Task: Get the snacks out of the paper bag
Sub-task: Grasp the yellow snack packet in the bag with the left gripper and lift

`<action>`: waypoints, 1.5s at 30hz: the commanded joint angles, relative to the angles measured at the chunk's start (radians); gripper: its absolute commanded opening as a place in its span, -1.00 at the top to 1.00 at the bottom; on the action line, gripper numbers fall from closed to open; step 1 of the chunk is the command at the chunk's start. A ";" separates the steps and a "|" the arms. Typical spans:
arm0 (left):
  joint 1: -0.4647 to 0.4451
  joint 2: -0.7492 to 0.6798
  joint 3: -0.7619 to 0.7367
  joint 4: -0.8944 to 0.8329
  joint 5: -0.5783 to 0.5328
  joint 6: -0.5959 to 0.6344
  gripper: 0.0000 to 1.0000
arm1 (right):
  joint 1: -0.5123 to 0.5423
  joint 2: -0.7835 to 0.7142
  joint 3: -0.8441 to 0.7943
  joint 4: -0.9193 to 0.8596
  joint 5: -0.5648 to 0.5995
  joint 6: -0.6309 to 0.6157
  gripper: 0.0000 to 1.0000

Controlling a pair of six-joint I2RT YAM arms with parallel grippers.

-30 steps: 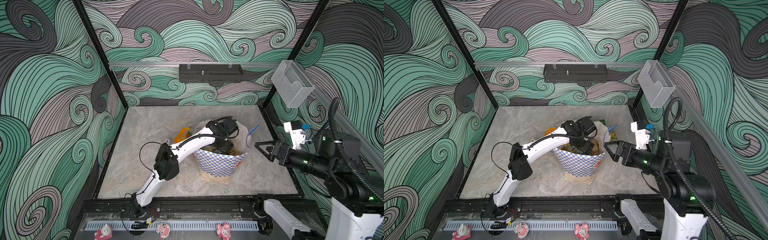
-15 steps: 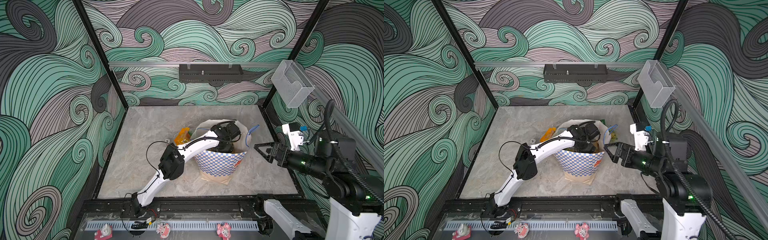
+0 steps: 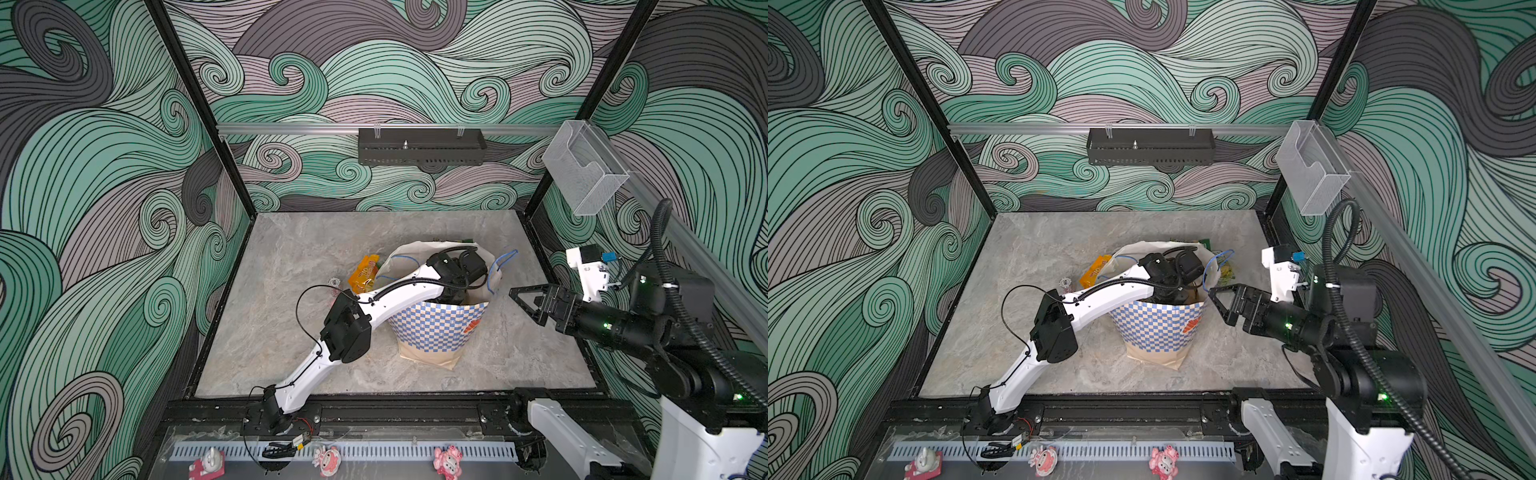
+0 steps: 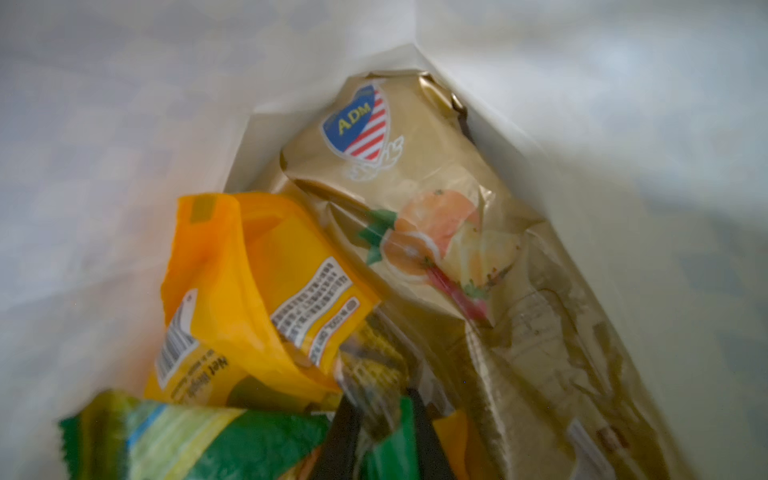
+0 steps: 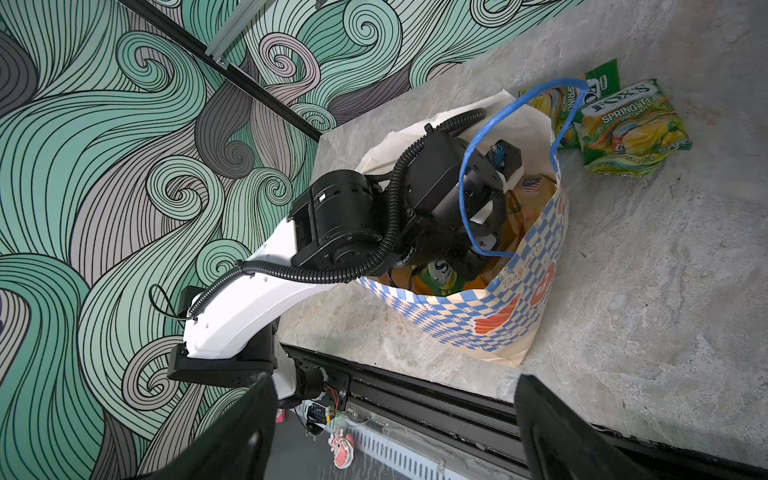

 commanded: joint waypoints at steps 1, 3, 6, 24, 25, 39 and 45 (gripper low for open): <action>-0.003 0.021 0.044 -0.121 0.010 0.008 1.00 | 0.006 -0.003 0.015 0.002 0.012 -0.001 -0.83; -0.003 -0.002 0.052 -0.108 0.008 0.010 1.00 | 0.007 -0.004 0.015 0.002 0.016 -0.001 -0.84; -0.003 -0.042 0.051 -0.083 -0.003 0.007 1.00 | 0.007 -0.004 0.014 0.003 0.016 0.001 -0.85; -0.004 -0.181 0.169 0.015 -0.032 0.017 1.00 | 0.007 -0.007 0.021 0.017 0.023 0.017 -0.86; -0.003 -0.185 0.178 0.018 -0.032 0.017 1.00 | 0.005 -0.008 0.021 0.016 0.025 0.018 -0.86; -0.004 -0.249 0.272 0.082 -0.055 0.054 1.00 | 0.007 -0.011 0.023 0.038 0.033 0.034 -0.86; -0.004 -0.268 0.279 0.105 -0.079 0.088 1.00 | 0.006 -0.013 0.019 0.052 0.030 0.043 -0.86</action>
